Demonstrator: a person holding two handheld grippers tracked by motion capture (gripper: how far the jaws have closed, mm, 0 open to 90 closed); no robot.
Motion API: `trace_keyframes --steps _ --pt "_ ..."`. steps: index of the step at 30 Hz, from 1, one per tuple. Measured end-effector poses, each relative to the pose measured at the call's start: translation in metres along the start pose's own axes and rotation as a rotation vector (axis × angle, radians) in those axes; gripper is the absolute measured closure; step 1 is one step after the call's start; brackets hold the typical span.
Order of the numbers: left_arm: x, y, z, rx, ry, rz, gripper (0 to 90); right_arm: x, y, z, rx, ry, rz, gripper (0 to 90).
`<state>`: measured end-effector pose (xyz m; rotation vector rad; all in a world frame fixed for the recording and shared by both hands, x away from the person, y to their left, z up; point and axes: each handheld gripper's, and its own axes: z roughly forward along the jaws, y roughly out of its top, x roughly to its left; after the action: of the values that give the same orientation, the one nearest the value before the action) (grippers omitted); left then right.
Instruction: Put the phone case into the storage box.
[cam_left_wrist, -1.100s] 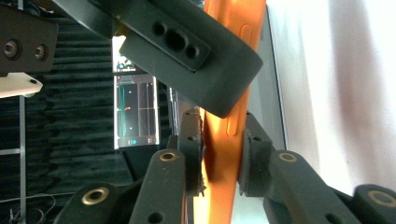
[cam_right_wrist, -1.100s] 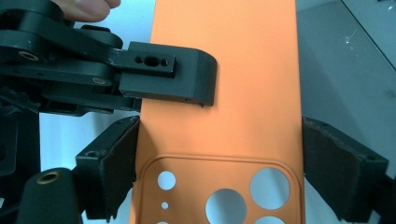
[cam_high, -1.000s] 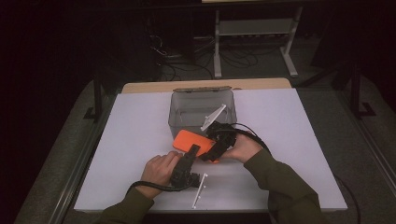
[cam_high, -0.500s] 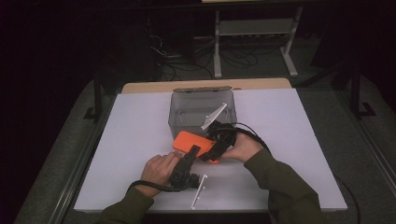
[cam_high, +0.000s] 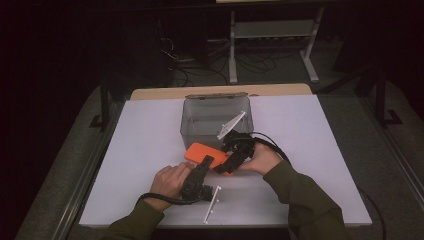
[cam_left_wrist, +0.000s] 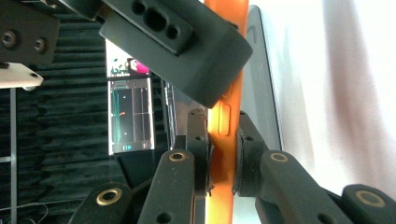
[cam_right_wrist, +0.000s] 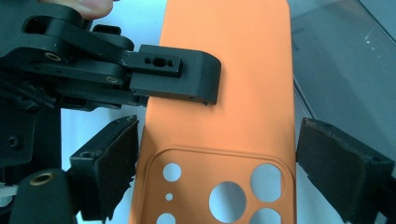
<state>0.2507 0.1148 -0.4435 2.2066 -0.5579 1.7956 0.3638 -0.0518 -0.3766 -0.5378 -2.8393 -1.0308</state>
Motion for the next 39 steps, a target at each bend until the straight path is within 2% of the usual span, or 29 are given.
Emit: trace_keyframes --steps 8,15,25,34,39 --pt "-0.001 -0.001 0.001 -0.002 -0.009 -0.021 79.8 0.004 0.000 -0.006 -0.023 0.003 0.000 12.9" --pt "0.000 -0.002 0.001 0.015 -0.024 -0.018 79.7 0.005 -0.008 -0.017 -0.047 -0.006 0.017 12.9" --pt "0.000 -0.004 0.000 0.019 -0.036 -0.031 79.7 0.005 -0.023 -0.033 -0.073 -0.046 0.037 12.9" --pt "0.000 -0.005 0.000 0.021 -0.038 -0.035 79.7 0.002 -0.044 -0.043 -0.089 -0.094 0.074 12.5" --pt "0.001 -0.006 -0.001 0.021 -0.036 -0.039 79.8 0.004 -0.055 -0.045 -0.085 -0.167 0.105 12.3"
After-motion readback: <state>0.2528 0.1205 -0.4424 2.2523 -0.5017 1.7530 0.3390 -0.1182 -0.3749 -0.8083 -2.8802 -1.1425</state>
